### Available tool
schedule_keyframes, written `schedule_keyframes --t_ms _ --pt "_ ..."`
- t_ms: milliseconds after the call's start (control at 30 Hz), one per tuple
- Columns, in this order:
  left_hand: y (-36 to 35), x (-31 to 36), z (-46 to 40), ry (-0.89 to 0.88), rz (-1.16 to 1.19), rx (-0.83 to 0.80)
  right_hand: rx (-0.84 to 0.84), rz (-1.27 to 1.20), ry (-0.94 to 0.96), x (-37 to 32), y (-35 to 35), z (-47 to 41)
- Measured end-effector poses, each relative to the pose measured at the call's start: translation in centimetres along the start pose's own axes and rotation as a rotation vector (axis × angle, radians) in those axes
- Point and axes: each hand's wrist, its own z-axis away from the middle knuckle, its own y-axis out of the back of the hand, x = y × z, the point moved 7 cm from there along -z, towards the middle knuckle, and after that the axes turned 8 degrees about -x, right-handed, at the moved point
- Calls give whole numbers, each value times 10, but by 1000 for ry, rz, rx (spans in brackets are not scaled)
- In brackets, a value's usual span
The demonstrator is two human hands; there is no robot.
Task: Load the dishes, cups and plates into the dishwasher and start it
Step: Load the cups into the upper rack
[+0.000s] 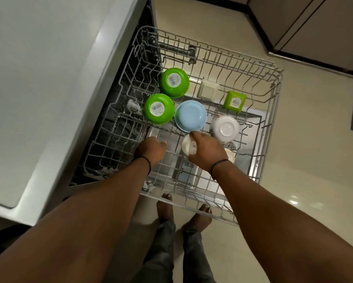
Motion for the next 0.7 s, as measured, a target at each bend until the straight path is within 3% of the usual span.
schedule_keyframes --t_ms 167,367,700 --pt "0 -1 0 -67 -81 68 23 105 45 -6 -5 -2" --pt "0 7 3 -122 -214 112 18 144 -50 4 -17 1" --pt "-8 6 7 -137 -253 148 5 58 -50 8 -26 -4"
